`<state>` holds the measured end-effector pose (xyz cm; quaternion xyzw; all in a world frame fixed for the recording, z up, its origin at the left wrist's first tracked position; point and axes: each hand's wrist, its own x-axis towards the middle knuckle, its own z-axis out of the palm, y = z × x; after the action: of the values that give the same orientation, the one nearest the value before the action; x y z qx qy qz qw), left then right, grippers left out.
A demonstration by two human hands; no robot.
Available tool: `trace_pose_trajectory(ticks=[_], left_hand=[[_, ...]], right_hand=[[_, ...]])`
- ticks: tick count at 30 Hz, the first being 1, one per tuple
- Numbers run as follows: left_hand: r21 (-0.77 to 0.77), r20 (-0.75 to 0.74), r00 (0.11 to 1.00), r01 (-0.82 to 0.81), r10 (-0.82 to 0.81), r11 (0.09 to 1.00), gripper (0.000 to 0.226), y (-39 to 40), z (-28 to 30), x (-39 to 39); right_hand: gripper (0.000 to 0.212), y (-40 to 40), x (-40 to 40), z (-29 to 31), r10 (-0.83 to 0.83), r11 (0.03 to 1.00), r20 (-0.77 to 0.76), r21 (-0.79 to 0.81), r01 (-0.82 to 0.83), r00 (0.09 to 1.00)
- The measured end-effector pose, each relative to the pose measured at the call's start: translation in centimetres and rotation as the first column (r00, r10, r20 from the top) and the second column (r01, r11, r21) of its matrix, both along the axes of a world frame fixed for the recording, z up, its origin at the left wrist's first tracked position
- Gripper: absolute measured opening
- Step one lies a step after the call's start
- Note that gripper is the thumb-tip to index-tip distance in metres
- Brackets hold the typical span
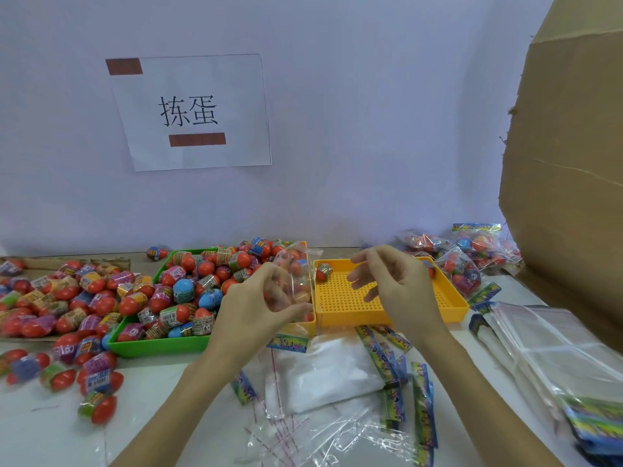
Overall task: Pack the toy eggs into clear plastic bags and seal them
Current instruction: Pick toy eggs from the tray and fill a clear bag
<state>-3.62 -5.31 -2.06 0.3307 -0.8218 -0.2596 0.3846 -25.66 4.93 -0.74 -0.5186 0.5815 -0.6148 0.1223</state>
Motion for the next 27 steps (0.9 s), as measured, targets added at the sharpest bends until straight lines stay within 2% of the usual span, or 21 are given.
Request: trace_pose_trajectory(ticks=[2, 5, 11, 13, 16, 18, 22, 25, 27], left_hand=[[0.006, -0.01, 1.0, -0.015, 0.015, 1.0, 0.043, -0.1, -0.2, 0.0], [0.015, -0.031, 0.999, -0.04, 0.04, 0.999, 0.036, -0.4, -0.5, -0.1], [0.032, -0.074, 0.996, -0.046, 0.048, 0.998, 0.034, -0.8, -0.8, 0.1], [0.028, -0.084, 0.996, -0.041, 0.043, 0.999, 0.034, -0.8, -0.9, 0.0], [0.019, -0.071, 0.997, -0.033, 0.035, 0.999, 0.032, -0.7, -0.9, -0.1], [0.019, -0.068, 0.997, -0.02, 0.021, 1.0, 0.032, -0.6, -0.9, -0.1], [0.024, -0.084, 0.996, 0.012, -0.01, 1.0, 0.033, -0.4, -0.8, -0.1], [0.037, -0.091, 0.996, 0.018, -0.014, 0.999, 0.037, -0.4, -0.8, -0.1], [0.047, -0.096, 0.995, 0.023, -0.019, 0.999, 0.038, -0.4, -0.9, -0.1]], right_hand=[[0.019, -0.5, -0.2, -1.0, -0.06, 0.995, -0.194, 0.071, 0.075, 0.979], [0.024, -1.2, 0.3, -2.0, -0.036, 0.984, -0.426, 0.141, 0.106, 0.904], [0.031, -2.9, 1.2, -1.8, -0.023, 0.972, -0.539, 0.187, 0.146, 0.842], [0.038, -4.1, 1.1, -1.1, 0.012, 0.945, -0.561, 0.277, 0.174, 0.828], [0.066, -6.4, 1.4, -0.2, 0.129, 0.874, -0.569, 0.452, 0.178, 0.812], [0.075, -7.8, 1.5, 0.0, 0.213, 0.831, -0.576, 0.532, 0.164, 0.789], [0.045, -9.6, 1.0, -0.3, 0.179, 0.838, -0.592, 0.51, 0.193, 0.786], [0.037, -10.1, 1.1, -0.7, 0.143, 0.84, -0.624, 0.487, 0.239, 0.769], [0.028, -9.7, 1.2, -0.9, 0.066, 0.868, -0.641, 0.415, 0.273, 0.765]])
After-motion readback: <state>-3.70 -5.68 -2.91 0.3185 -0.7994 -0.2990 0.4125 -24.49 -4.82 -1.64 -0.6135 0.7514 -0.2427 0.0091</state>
